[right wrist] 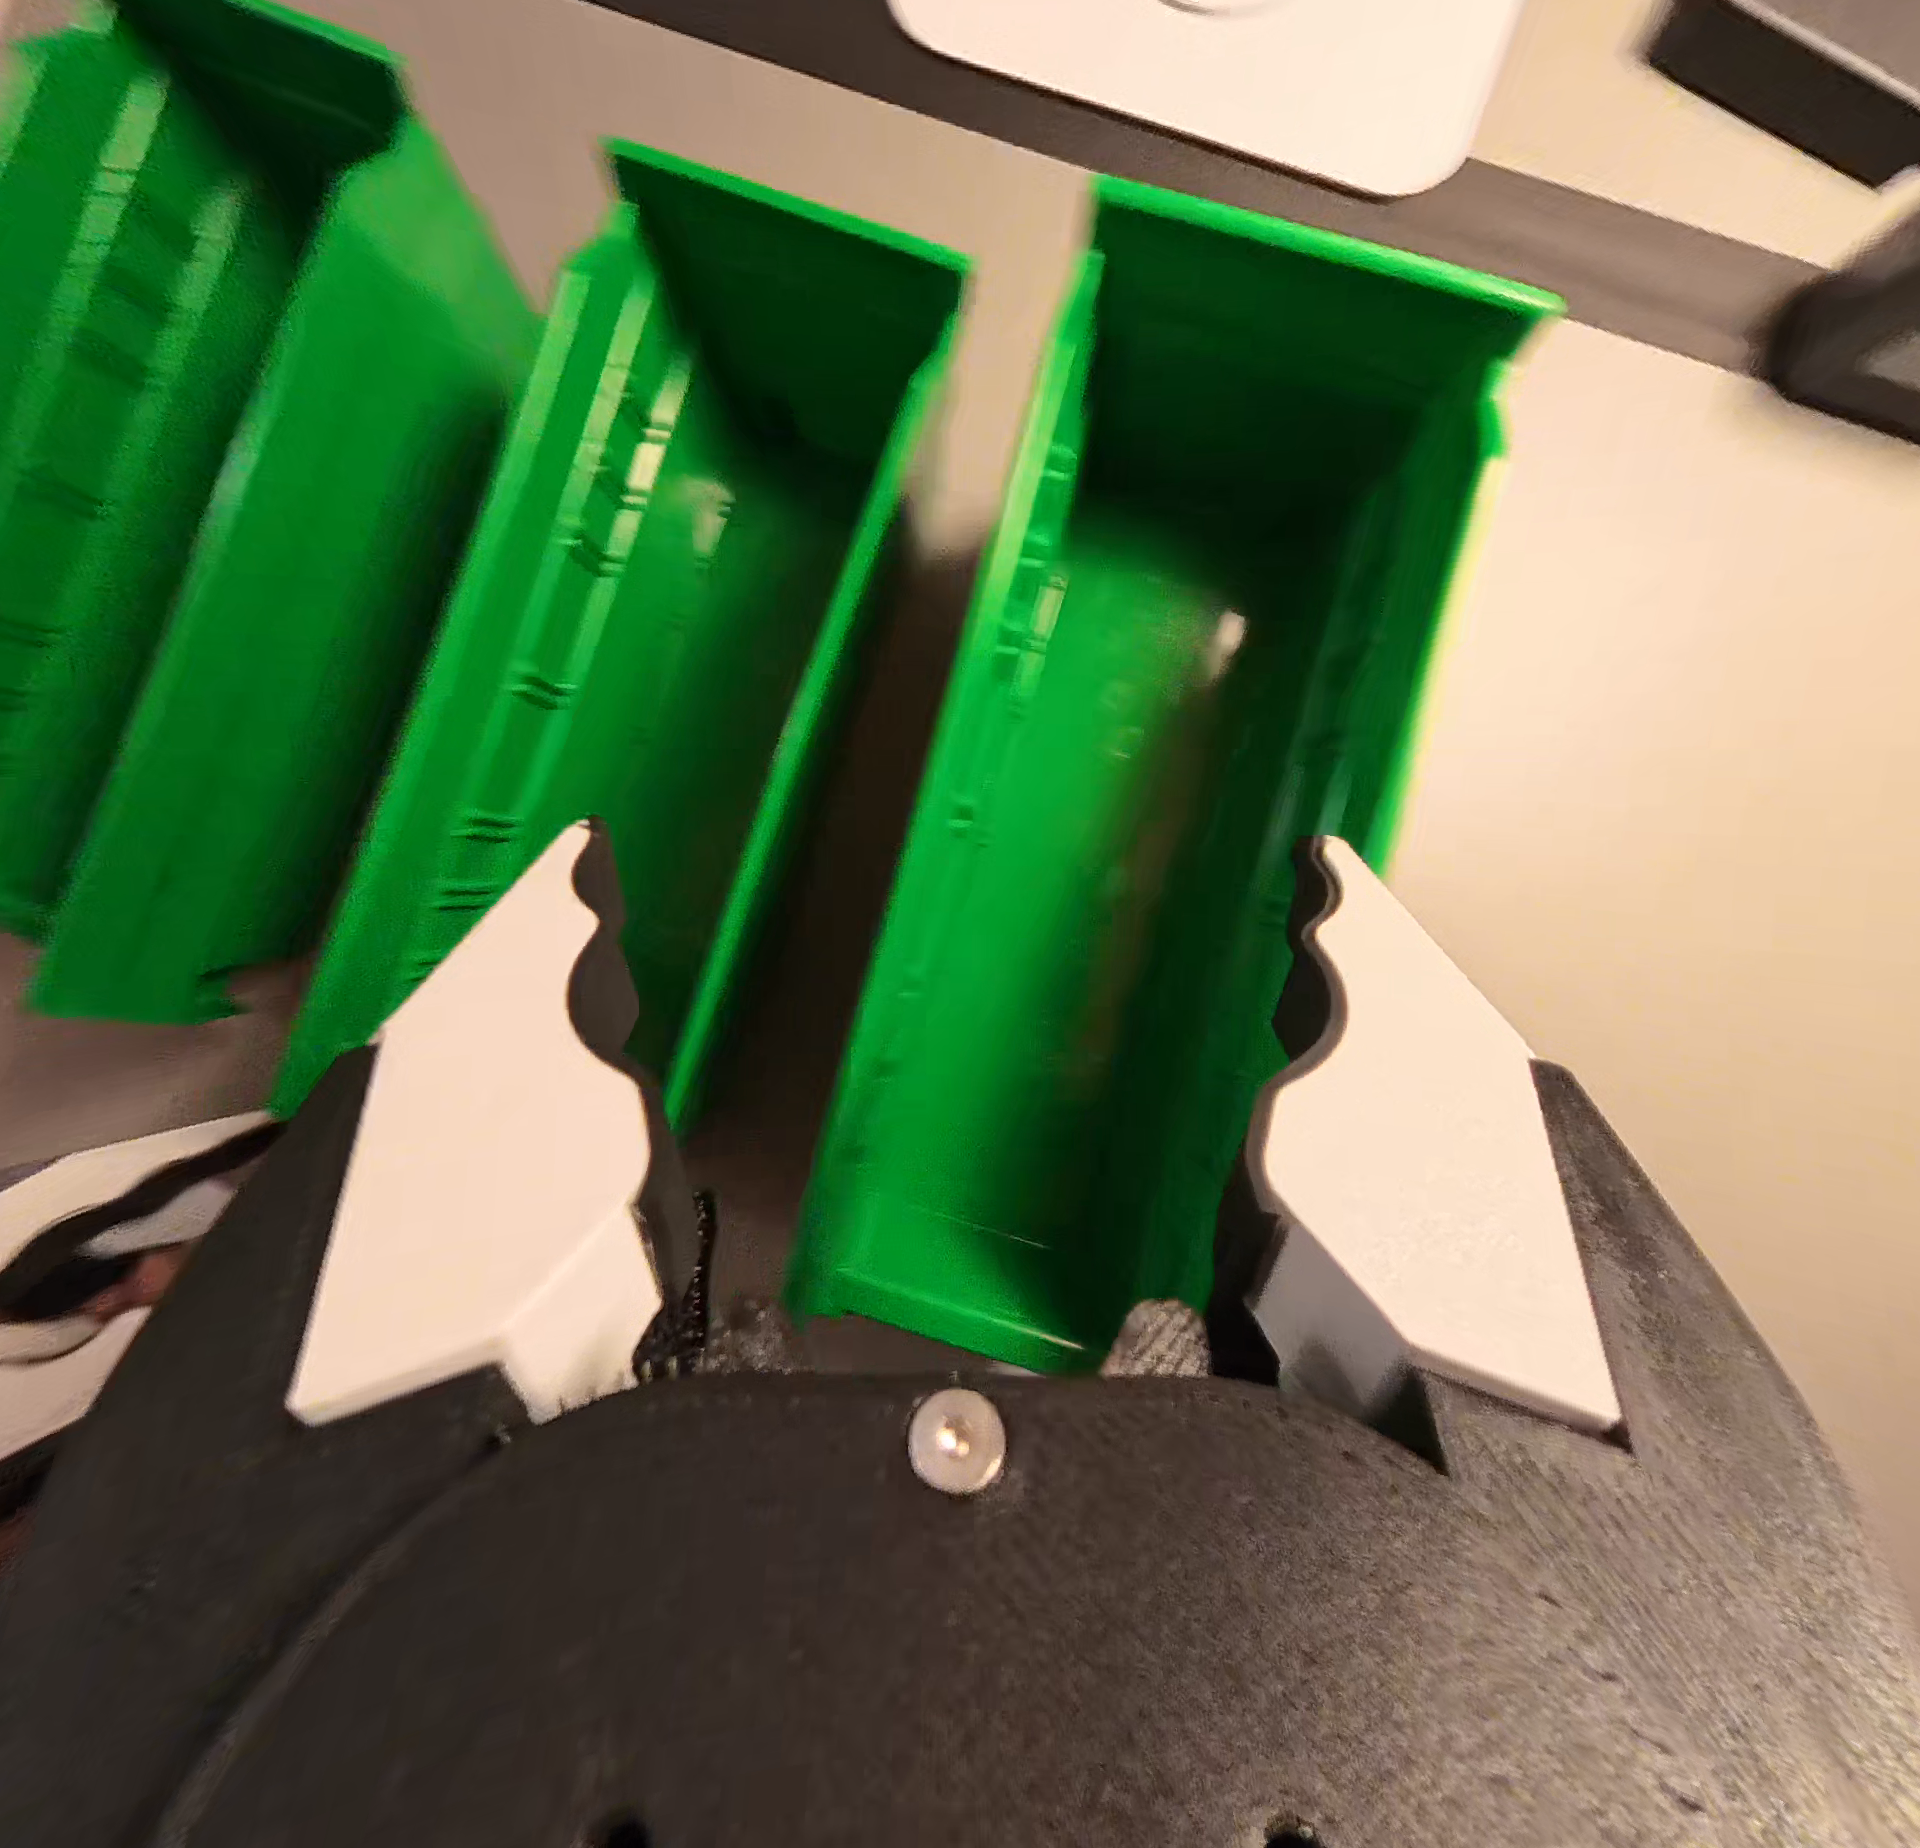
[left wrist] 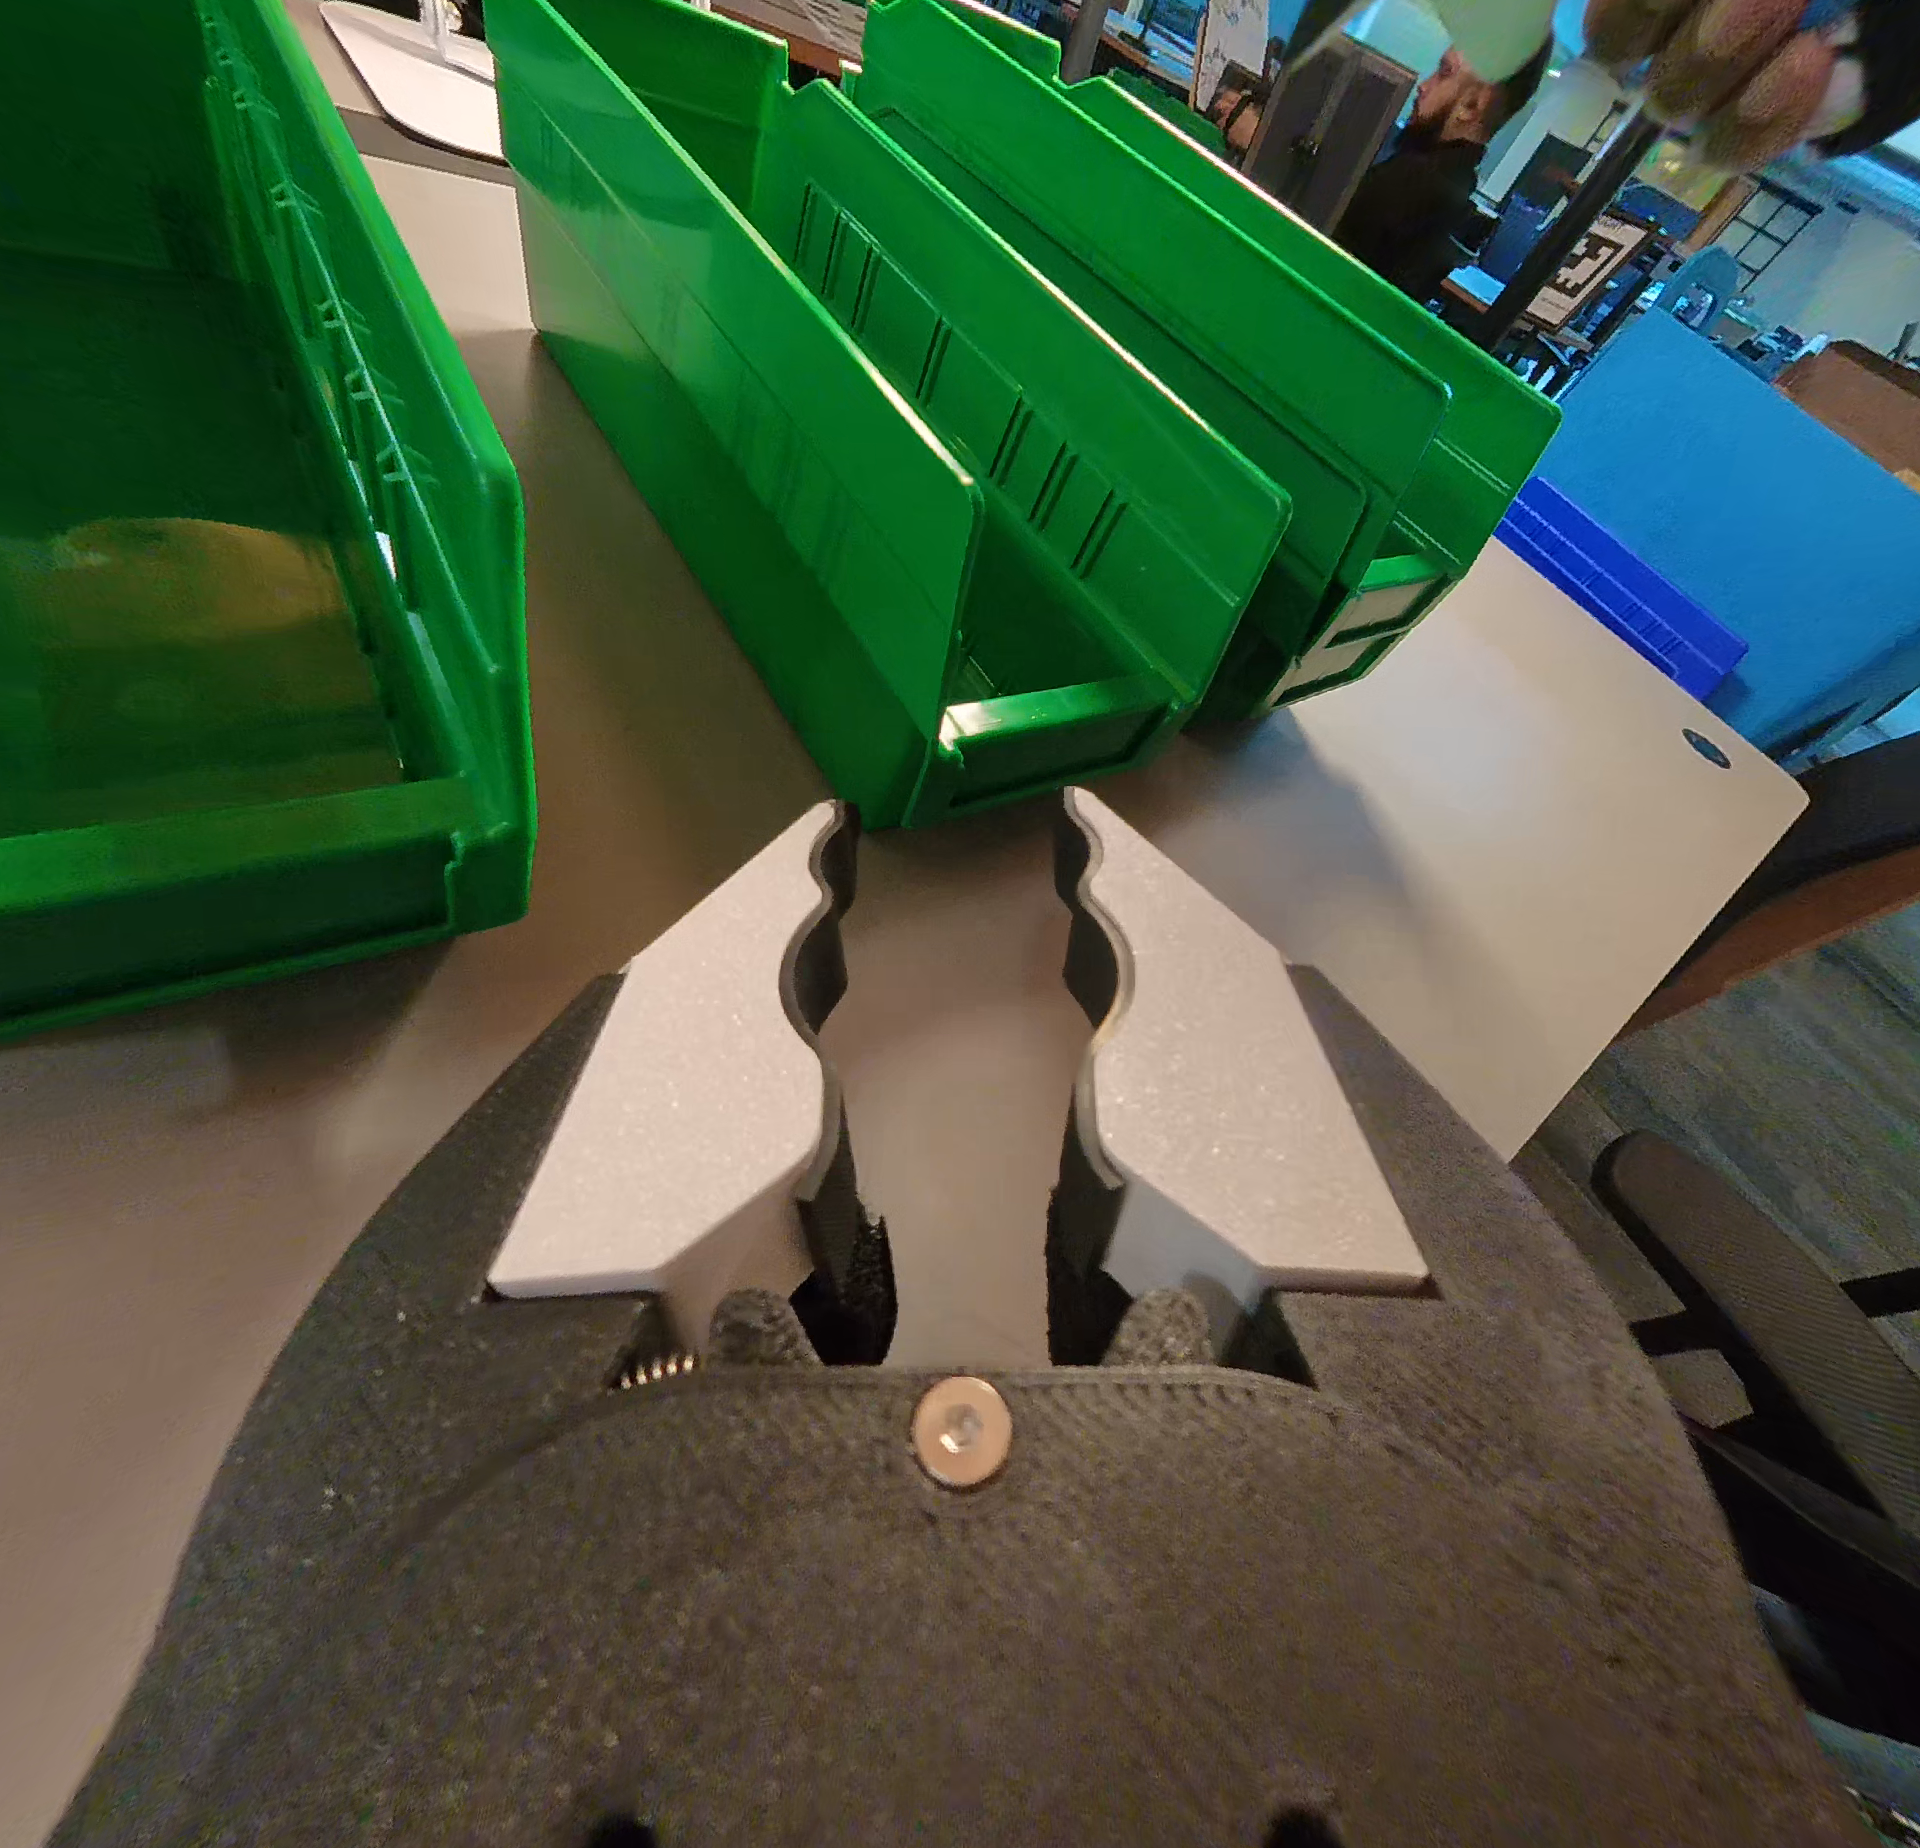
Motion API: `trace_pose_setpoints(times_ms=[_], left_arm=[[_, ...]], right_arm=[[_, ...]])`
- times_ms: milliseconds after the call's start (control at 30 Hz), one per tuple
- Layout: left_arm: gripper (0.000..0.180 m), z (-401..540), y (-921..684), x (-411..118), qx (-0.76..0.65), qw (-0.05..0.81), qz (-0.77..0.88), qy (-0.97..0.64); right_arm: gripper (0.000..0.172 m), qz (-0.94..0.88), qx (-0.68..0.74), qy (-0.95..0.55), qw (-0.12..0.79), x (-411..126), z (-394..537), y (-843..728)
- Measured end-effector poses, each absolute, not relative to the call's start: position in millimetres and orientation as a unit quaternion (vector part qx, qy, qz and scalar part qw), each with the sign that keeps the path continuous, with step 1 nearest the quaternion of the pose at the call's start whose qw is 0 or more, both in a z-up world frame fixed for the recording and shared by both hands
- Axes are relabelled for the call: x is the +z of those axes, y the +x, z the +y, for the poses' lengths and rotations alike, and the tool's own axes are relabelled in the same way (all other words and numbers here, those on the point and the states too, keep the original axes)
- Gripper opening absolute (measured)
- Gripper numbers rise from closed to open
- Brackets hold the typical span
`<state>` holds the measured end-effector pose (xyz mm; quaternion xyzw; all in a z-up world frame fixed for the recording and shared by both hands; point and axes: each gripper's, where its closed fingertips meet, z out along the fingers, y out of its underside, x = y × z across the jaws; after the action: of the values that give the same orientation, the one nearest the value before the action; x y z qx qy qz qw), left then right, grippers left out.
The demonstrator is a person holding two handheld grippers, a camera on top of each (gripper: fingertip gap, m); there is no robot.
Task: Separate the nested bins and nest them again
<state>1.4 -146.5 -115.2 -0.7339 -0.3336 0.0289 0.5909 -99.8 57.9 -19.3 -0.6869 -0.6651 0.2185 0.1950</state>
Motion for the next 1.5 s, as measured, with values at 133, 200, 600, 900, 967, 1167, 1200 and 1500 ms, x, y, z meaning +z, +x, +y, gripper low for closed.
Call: trace_pose_setpoints(times_ms=[133,200,600,900,967,1167,1200,1500], left_arm=[[0.036,-147.1,1.1,-114.6,0.036,0.591,-0.333,-0.734],[0.036,-147.7,0.9,-113.8,0.037,0.593,-0.334,-0.732],[0.037,-147.7,2.0,-112.9,0.021,0.6,-0.332,-0.728],[0.037,-147.4,2.1,-113.3,0.019,0.599,-0.333,-0.728],[0.037,-147.5,2.1,-113.1,0.018,0.599,-0.333,-0.728],[0.037,-147.6,2.4,-112.6,0.019,0.6,-0.332,-0.727],[0.037,-147.5,2.5,-112.6,0.02,0.6,-0.332,-0.727],[0.037,-146.8,3.0,-113.3,0.026,0.596,-0.331,-0.731]], right_arm=[[0.128,-0.698,0.263,-0.646,0.162,-20.2,-12.3,-105.0],[0.13,-0.707,0.282,-0.637,0.125,-32.6,-46.3,-106.2],[0.135,-0.69,0.197,-0.685,0.126,-98.6,-44.8,-127.2],[0.142,-0.688,0.166,-0.696,0.119,-119.9,-41.5,-136.1],[0.141,-0.69,0.164,-0.694,0.123,-120.1,-42.0,-137.2],[0.126,-0.701,0.165,-0.684,0.118,-116.7,-42.9,-135.3],[0.124,-0.703,0.165,-0.682,0.116,-116.1,-43.4,-134.9],[0.111,-0.717,0.157,-0.671,0.103,-114.1,-42.8,-131.1]])
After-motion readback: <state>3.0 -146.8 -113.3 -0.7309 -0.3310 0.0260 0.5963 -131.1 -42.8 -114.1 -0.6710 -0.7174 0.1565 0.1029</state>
